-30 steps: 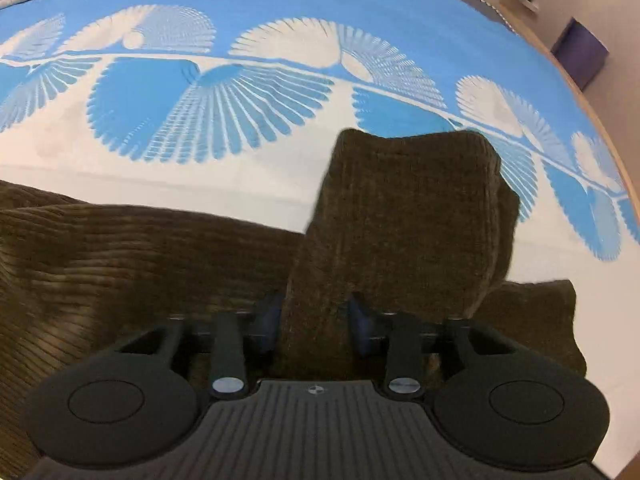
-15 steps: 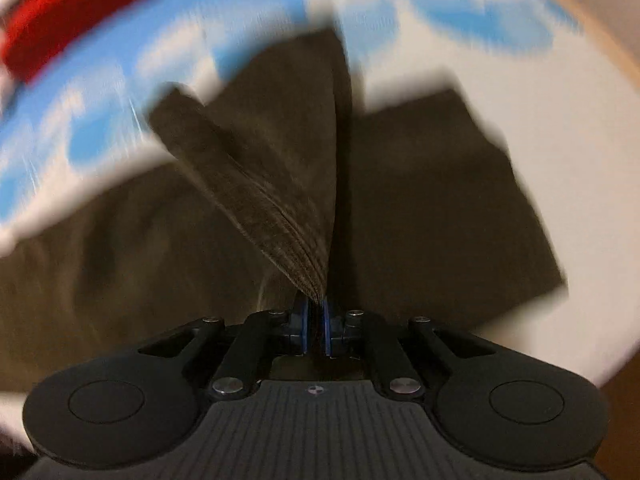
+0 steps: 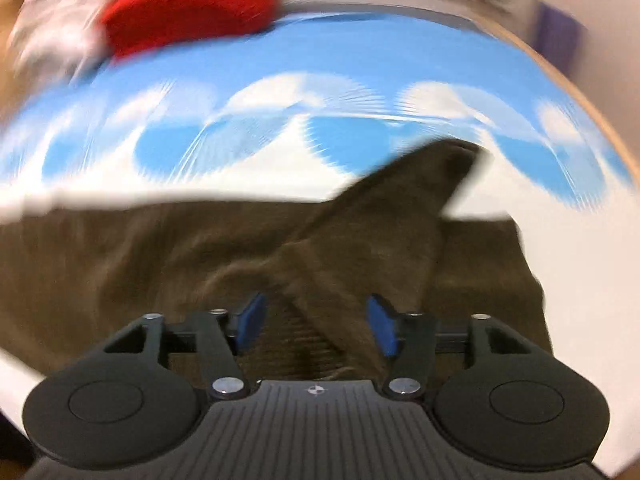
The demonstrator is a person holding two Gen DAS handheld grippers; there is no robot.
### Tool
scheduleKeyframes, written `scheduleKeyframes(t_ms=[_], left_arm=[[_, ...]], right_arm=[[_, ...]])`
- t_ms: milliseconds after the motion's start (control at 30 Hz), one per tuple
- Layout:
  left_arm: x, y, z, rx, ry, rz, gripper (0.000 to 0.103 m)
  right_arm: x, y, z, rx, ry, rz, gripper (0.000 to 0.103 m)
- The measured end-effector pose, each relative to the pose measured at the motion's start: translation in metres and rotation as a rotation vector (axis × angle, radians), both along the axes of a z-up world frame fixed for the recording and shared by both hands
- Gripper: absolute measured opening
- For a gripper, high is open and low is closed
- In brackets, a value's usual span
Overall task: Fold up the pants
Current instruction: 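Lift the leg hems with the right gripper and fold them toward the waistband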
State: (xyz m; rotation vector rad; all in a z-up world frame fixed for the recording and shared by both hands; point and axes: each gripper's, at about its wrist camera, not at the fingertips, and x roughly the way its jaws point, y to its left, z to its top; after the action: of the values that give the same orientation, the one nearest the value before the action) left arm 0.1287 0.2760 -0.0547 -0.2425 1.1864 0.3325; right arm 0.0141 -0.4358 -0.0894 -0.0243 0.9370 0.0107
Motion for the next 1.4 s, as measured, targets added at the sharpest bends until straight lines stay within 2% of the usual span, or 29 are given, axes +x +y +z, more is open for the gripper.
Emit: scheduleKeyframes(t_ms=[167, 200, 233, 267, 367, 533, 567, 600, 633, 667, 733, 800, 867, 900, 933, 967, 1033, 1067, 1133, 1200, 1267, 1333, 1400], left_arm=[[0.004, 0.003, -0.006, -0.019, 0.028, -0.007, 0.080], [0.005, 0.003, -0.009, -0.023, 0.043, -0.014, 0.080], [0.006, 0.004, -0.011, -0.027, 0.057, -0.020, 0.080], [0.007, 0.004, -0.014, -0.038, 0.071, -0.024, 0.080], [0.007, 0.006, -0.021, -0.066, 0.110, -0.031, 0.080], [0.013, 0.003, -0.027, -0.027, 0.148, -0.064, 0.078], [0.013, 0.001, -0.027, -0.026, 0.146, -0.075, 0.061], [0.012, -0.002, -0.027, -0.004, 0.142, -0.087, 0.039], [0.012, -0.004, -0.026, 0.037, 0.138, -0.090, 0.029], [0.012, -0.005, -0.023, 0.055, 0.121, -0.094, 0.023], [0.008, -0.002, -0.010, 0.033, 0.048, -0.071, 0.019], [0.003, -0.004, 0.008, 0.048, -0.036, -0.089, 0.018], [-0.001, -0.003, 0.014, 0.053, -0.052, -0.102, 0.018], [-0.002, -0.001, 0.009, 0.049, -0.014, -0.105, 0.019], [-0.002, 0.003, 0.002, 0.037, 0.031, -0.100, 0.019], [-0.002, 0.007, -0.006, 0.016, 0.077, -0.094, 0.020], [-0.002, 0.007, -0.013, 0.002, 0.132, -0.118, 0.024], [-0.003, 0.006, -0.013, 0.023, 0.137, -0.135, 0.028], [-0.005, 0.005, -0.004, 0.050, 0.096, -0.145, 0.029], [-0.009, 0.004, 0.011, 0.062, 0.034, -0.136, 0.032], [-0.014, 0.000, 0.029, 0.102, -0.068, -0.143, 0.035], [-0.015, -0.010, 0.037, 0.095, -0.132, -0.204, 0.035], [-0.013, -0.024, 0.031, 0.045, -0.116, -0.302, 0.035]], right_arm=[[0.016, 0.039, -0.031, -0.286, 0.058, 0.159, 0.058], [0.019, 0.040, -0.034, -0.334, 0.061, 0.154, 0.053], [0.022, 0.037, -0.034, -0.369, 0.052, 0.122, 0.041], [0.024, 0.032, -0.025, -0.370, 0.046, 0.079, 0.036], [0.025, -0.007, -0.006, -0.290, 0.006, -0.135, 0.021], [-0.004, -0.088, 0.018, -0.043, -0.057, -0.523, 0.011], [-0.011, -0.102, 0.016, 0.009, -0.054, -0.594, 0.011], [-0.020, -0.117, 0.014, 0.073, -0.051, -0.665, 0.010], [-0.030, -0.131, 0.011, 0.152, -0.050, -0.735, 0.009], [-0.041, -0.145, 0.008, 0.245, -0.060, -0.802, 0.008], [-0.062, -0.161, 0.007, 0.394, -0.112, -0.886, 0.007], [-0.077, -0.161, 0.016, 0.458, -0.187, -0.907, 0.006], [-0.087, -0.160, 0.027, 0.506, -0.244, -0.905, 0.006], [-0.090, -0.159, 0.026, 0.496, -0.221, -0.921, 0.006], [-0.089, -0.163, 0.017, 0.470, -0.157, -0.956, 0.006], [-0.093, -0.170, -0.001, 0.481, -0.043, -1.035, 0.006], [-0.108, -0.185, -0.037, 0.593, 0.127, -1.181, 0.007], [-0.114, -0.190, -0.050, 0.629, 0.171, -1.228, 0.007], [-0.113, -0.194, -0.051, 0.636, 0.157, -1.216, 0.007], [-0.104, -0.189, -0.043, 0.586, 0.138, -1.164, 0.010], [-0.101, -0.189, -0.037, 0.537, 0.114, -1.158, 0.023], [-0.102, -0.185, -0.029, 0.480, 0.082, -1.159, 0.025], [-0.097, -0.189, -0.023, 0.424, 0.058, -1.165, 0.025]])
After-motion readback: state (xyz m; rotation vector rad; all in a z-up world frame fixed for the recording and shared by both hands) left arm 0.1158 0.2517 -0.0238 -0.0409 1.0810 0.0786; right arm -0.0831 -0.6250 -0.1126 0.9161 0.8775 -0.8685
